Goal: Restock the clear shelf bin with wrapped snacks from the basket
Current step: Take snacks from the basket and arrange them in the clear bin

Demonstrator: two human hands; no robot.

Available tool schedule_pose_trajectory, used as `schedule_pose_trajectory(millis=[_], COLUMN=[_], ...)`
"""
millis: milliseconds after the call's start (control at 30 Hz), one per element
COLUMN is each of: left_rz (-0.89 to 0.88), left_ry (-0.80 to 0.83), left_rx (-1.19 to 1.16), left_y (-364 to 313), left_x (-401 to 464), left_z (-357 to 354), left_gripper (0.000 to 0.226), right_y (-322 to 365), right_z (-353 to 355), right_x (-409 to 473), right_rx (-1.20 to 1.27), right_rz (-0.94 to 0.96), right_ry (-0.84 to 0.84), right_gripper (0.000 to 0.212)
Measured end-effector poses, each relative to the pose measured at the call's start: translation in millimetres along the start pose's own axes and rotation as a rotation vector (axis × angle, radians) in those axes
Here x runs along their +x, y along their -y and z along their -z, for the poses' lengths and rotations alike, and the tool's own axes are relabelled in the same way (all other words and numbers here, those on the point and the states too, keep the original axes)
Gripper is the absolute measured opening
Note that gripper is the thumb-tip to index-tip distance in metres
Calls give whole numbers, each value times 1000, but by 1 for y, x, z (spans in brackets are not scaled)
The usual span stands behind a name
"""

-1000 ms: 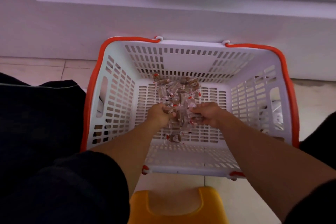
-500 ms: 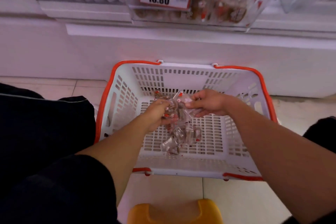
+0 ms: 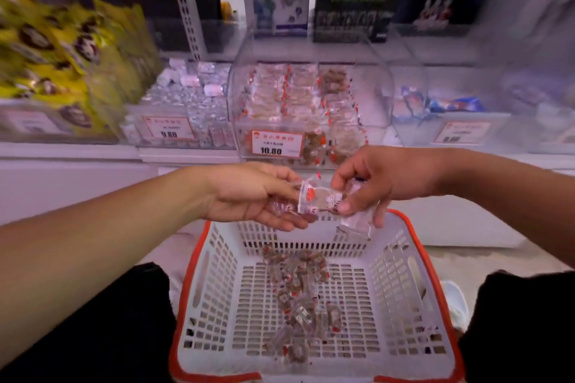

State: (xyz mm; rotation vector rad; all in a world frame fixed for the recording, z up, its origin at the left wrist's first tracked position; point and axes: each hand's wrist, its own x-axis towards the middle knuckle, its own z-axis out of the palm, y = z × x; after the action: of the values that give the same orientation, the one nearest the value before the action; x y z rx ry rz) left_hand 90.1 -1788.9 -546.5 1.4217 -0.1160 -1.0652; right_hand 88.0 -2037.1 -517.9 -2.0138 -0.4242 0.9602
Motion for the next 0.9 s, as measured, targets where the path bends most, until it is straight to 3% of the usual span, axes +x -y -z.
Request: schedule_pose_trajectory(millis=[67,200,400,600,733,900], left_rz=[12,20,-32,-138,-224,-305], left_ry=[61,136,184,134,61,-19], left_rx=[-22,-74,-70,-129,-152,-223], left_y=[-17,-37,-40,-46,-56,-58], left_x=[-12,-11,2,11,11,12], left_z=[-5,-10,-25,-28,-27,-33], left_gripper=[18,49,33,49,47,46], right_y=[13,28,34,36,35,30], right_z=[4,15,29,38,50,50], right_x=[-8,-11,-16,-23,-40,-44], right_rx=[-47,-126,-233,-94,25,287], right_rz=[86,173,136,196,285,401], right_ry=[-97,-188,-199,-354,-464,-456], right_gripper=[22,22,25,30,31,34])
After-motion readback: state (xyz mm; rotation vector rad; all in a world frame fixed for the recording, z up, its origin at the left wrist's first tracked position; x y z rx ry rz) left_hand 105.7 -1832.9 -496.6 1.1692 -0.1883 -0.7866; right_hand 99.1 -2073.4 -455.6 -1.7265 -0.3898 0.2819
